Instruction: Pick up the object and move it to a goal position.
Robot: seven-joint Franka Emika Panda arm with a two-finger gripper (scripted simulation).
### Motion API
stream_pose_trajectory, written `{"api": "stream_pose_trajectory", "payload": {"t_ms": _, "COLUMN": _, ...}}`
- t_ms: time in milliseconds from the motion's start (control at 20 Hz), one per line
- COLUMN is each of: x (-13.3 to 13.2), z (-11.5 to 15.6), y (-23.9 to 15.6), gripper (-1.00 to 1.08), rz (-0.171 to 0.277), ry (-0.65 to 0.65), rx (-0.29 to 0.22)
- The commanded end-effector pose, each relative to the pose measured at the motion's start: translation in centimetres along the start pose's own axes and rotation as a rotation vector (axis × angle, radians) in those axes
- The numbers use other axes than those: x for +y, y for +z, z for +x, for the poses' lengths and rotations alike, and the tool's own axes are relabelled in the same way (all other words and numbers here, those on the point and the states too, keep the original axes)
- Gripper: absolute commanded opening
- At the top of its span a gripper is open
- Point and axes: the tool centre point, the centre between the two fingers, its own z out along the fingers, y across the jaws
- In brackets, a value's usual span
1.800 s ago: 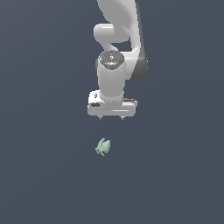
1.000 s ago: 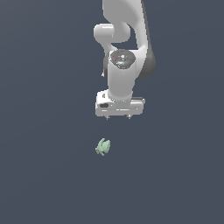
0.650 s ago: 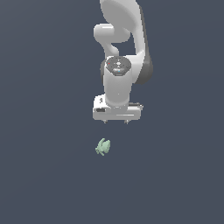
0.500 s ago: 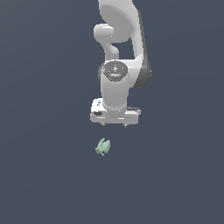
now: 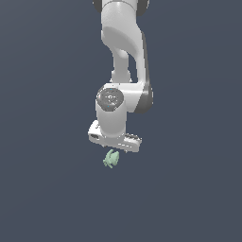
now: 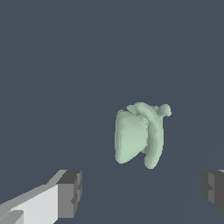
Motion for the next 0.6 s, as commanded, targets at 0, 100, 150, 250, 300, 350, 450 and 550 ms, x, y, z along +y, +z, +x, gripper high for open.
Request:
{"api": "stream_pose_trajectory", "payload": {"t_ms": 0, "x": 0.5, "z": 0.9, "y": 0.7, "gripper": 1.0, "rz": -0.001, "ry": 0.033, "rx": 0.004}}
{"api": "stream_pose_trajectory", "payload": {"t_ms": 100, "x": 0.8, "z": 1.3, "y": 1.2, "gripper": 1.0, "rz": -0.001, "ry": 0.051, "rx": 0.007}}
{"api": "stream_pose_trajectory", "payload": {"t_ms": 150, "x": 0.9, "z": 1.5, "y": 1.4, "gripper": 1.0, "rz": -0.002, "ry": 0.058, "rx": 0.007}}
{"api": "stream_pose_trajectory", "payload": {"t_ms": 250, "x": 1.0, "z": 1.8, "y": 1.6, "gripper": 1.0, "rz": -0.002, "ry": 0.068, "rx": 0.009}}
{"api": "stream_pose_trajectory", "payload": {"t_ms": 300, "x": 1.1, "z": 1.8, "y": 1.7, "gripper": 1.0, "rz": -0.002, "ry": 0.071, "rx": 0.009}}
{"api": "stream_pose_trajectory", "payload": {"t_ms": 350, "x": 1.1, "z": 1.9, "y": 1.7, "gripper": 1.0, "rz": -0.002, "ry": 0.073, "rx": 0.009}}
{"api": "stream_pose_trajectory", "payload": {"t_ms": 450, "x": 1.1, "z": 1.8, "y": 1.7, "gripper": 1.0, "rz": -0.003, "ry": 0.071, "rx": 0.008}}
{"api": "stream_pose_trajectory", "payload": {"t_ms": 550, "x": 1.1, "z": 1.8, "y": 1.9, "gripper": 1.0, "rz": -0.003, "ry": 0.071, "rx": 0.008}}
